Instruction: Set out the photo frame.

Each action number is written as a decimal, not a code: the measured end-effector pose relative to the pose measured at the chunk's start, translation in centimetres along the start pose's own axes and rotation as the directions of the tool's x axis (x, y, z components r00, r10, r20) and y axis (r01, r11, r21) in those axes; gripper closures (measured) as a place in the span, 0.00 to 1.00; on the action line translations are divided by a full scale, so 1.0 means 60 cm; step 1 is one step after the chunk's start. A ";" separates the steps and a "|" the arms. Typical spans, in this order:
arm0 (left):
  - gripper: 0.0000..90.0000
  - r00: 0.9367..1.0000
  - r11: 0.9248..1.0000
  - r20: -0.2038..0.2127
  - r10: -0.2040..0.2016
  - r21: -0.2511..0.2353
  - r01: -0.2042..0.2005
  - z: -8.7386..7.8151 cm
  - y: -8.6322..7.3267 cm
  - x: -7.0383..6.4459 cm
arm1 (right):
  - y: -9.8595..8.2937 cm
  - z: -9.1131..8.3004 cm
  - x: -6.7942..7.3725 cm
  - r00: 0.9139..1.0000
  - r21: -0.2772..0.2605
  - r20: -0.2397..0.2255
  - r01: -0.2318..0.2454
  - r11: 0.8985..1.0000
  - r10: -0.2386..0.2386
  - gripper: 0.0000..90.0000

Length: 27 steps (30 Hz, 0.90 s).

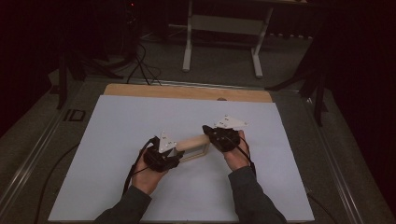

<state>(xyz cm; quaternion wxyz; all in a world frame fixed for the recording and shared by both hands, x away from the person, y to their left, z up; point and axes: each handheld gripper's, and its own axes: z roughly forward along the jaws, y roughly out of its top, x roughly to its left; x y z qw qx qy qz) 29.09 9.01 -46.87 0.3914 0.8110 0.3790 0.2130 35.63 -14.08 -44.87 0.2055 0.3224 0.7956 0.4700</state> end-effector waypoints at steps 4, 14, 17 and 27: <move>0.63 1.000 1.000 0.001 -0.003 0.003 0.003 0.001 0.000 0.002 | -0.002 -0.002 0.000 1.000 -0.005 -0.003 -0.003 1.000 0.003 1.00; 0.63 1.000 1.000 0.009 0.001 0.002 -0.001 0.002 0.000 0.001 | -0.002 -0.001 -0.001 1.000 -0.004 -0.002 -0.006 1.000 0.006 0.98; 0.62 1.000 1.000 0.011 0.001 0.003 -0.001 0.002 0.000 0.002 | -0.002 -0.005 -0.004 1.000 -0.021 -0.004 -0.020 1.000 0.020 0.94; 0.62 1.000 1.000 0.010 0.001 0.005 -0.001 0.002 0.000 0.002 | -0.002 -0.037 -0.013 0.998 -0.059 -0.052 -0.022 0.998 0.019 0.76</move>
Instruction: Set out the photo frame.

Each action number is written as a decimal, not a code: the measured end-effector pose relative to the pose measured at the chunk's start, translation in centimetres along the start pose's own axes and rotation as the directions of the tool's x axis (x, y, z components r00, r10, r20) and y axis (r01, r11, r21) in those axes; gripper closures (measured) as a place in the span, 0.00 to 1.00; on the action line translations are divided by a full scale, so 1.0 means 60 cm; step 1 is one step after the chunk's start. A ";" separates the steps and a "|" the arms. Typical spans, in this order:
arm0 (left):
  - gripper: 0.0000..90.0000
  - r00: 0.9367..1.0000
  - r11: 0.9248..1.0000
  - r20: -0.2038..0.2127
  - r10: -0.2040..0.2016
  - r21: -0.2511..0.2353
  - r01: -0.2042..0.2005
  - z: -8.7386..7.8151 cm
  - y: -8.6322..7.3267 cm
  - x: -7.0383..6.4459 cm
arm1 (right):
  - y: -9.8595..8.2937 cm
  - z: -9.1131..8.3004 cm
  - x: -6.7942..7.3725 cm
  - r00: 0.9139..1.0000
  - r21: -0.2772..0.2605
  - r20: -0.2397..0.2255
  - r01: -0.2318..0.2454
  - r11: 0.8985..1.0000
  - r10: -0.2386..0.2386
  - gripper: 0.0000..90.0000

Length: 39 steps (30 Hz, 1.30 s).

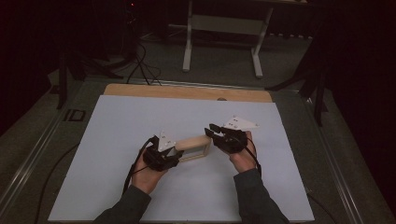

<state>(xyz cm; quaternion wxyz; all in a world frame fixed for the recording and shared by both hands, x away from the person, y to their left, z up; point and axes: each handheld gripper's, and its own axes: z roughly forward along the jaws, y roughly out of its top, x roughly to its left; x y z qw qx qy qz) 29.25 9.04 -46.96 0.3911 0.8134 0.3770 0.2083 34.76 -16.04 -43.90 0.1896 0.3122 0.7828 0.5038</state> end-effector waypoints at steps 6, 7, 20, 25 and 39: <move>0.62 1.000 1.000 0.001 -0.008 -0.001 0.008 0.001 0.000 0.000 | -0.009 -0.011 -0.003 1.000 0.005 -0.027 0.008 1.000 -0.008 0.65; 0.62 1.000 1.000 0.002 -0.009 -0.001 0.009 0.001 0.000 0.000 | -0.011 -0.013 -0.003 1.000 0.009 -0.027 0.011 1.000 -0.010 0.62; 0.62 1.000 1.000 0.004 -0.011 0.000 0.011 0.000 0.000 0.002 | -0.030 -0.002 0.000 0.994 0.074 -0.104 0.042 0.996 -0.034 0.44; 0.62 1.000 1.000 0.006 -0.014 -0.002 0.014 0.001 0.000 0.002 | -0.036 0.006 -0.001 0.992 0.096 -0.120 0.047 0.994 -0.035 0.41; 0.62 1.000 1.000 0.008 -0.021 -0.004 0.021 0.001 0.000 0.004 | -0.044 0.028 0.000 0.982 0.123 -0.182 0.066 0.990 -0.043 0.33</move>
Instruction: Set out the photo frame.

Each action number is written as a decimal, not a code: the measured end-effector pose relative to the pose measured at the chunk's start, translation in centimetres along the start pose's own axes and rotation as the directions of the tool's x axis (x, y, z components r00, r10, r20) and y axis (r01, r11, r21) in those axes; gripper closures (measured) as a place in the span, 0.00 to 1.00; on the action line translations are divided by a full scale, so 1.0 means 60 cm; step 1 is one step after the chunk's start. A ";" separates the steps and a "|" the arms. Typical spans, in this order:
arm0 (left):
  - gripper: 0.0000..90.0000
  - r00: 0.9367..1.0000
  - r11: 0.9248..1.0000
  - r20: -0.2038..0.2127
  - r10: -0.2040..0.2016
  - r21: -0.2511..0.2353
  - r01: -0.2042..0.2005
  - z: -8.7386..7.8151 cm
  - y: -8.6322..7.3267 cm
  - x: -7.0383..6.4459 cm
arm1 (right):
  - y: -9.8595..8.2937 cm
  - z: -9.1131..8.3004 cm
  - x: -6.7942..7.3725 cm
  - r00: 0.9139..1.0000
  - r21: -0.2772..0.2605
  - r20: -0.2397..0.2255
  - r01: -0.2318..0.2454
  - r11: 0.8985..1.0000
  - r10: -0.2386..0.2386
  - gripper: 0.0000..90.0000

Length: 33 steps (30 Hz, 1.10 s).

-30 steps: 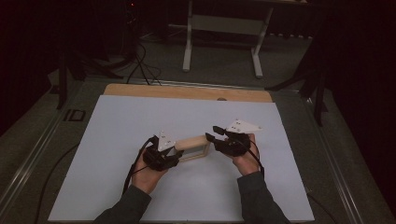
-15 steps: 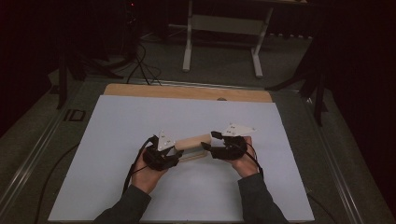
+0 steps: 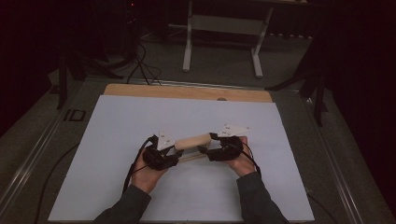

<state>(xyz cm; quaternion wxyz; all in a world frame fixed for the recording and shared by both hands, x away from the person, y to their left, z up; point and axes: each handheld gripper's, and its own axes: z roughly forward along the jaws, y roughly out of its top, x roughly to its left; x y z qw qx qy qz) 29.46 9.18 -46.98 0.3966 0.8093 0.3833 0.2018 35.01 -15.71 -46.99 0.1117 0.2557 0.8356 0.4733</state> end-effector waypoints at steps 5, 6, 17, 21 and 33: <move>0.62 1.000 1.000 0.001 0.001 0.002 -0.001 0.000 0.000 0.000 | -0.002 0.011 -0.002 1.000 0.019 -0.009 -0.002 1.000 0.002 0.32; 0.62 1.000 1.000 0.002 0.001 0.002 -0.001 0.000 0.000 0.000 | -0.002 0.012 -0.002 1.000 0.022 -0.009 0.001 1.000 -0.001 0.32; 0.62 1.000 1.000 0.004 0.003 0.005 -0.003 0.000 0.001 0.000 | -0.002 0.025 -0.002 1.000 0.027 -0.025 0.019 0.999 -0.019 0.29; 0.62 1.000 1.000 0.006 0.004 0.005 -0.004 0.000 0.002 0.000 | -0.002 0.025 -0.003 0.999 0.024 -0.026 0.020 1.000 -0.019 0.30; 0.61 1.000 1.000 0.005 -0.014 0.009 0.014 -0.001 0.002 0.008 | -0.002 0.021 0.004 0.999 0.030 -0.019 0.044 0.999 -0.043 0.36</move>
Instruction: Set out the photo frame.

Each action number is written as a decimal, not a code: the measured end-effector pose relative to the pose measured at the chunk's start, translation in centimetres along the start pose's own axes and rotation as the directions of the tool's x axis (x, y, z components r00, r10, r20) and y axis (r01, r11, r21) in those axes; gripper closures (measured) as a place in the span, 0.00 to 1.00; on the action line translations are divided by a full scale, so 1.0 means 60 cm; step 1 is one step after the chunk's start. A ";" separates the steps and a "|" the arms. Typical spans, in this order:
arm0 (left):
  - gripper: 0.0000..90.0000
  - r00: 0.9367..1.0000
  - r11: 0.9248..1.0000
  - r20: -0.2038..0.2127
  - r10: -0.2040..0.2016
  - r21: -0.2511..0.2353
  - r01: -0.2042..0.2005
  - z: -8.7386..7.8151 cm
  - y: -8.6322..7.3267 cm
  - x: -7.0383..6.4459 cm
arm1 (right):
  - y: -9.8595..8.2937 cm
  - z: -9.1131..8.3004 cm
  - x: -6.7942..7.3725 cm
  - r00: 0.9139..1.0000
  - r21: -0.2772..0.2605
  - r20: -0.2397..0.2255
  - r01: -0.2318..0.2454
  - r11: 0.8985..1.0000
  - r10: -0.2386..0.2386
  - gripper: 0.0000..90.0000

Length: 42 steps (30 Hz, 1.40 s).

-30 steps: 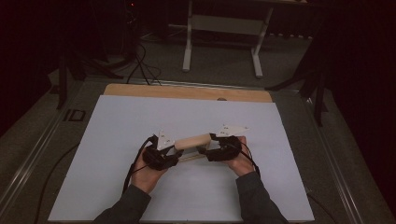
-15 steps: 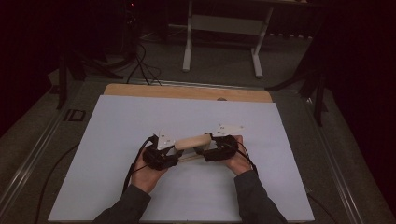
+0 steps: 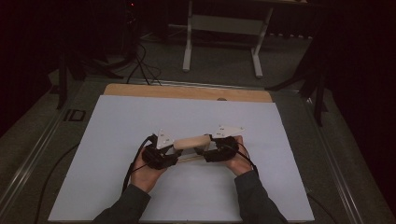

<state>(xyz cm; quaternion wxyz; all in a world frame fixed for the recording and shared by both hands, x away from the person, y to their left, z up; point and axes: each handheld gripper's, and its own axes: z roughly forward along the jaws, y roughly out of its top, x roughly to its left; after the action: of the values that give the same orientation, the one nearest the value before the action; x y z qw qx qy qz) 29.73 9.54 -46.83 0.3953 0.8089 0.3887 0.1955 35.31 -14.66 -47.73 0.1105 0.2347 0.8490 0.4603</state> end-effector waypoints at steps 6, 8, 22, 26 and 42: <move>0.60 1.000 1.000 0.009 -0.011 -0.003 0.012 0.000 0.000 0.005 | 0.000 -0.002 0.003 1.000 0.000 0.000 0.008 1.000 -0.008 0.39; 0.60 1.000 1.000 0.011 -0.011 -0.004 0.011 0.000 0.000 0.005 | 0.000 -0.003 0.004 1.000 0.002 0.002 0.010 1.000 -0.010 0.41; 0.58 1.000 1.000 0.013 -0.011 -0.001 0.011 -0.001 0.000 0.010 | -0.003 -0.007 0.006 1.000 -0.010 0.007 0.004 1.000 -0.004 0.49; 0.58 1.000 1.000 0.009 -0.009 0.000 0.009 -0.002 0.000 0.012 | -0.003 -0.006 0.006 1.000 -0.012 0.007 0.001 1.000 -0.001 0.51; 0.57 1.000 1.000 0.002 -0.014 -0.003 0.014 -0.003 0.002 0.025 | 0.000 0.001 0.007 1.000 -0.026 0.010 -0.007 1.000 0.007 0.54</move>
<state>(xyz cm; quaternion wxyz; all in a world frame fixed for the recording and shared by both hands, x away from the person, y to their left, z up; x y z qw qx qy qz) 30.62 10.76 -46.65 0.3984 0.8058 0.3936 0.1924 34.96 -14.44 -47.76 0.1163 0.2387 0.8415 0.4705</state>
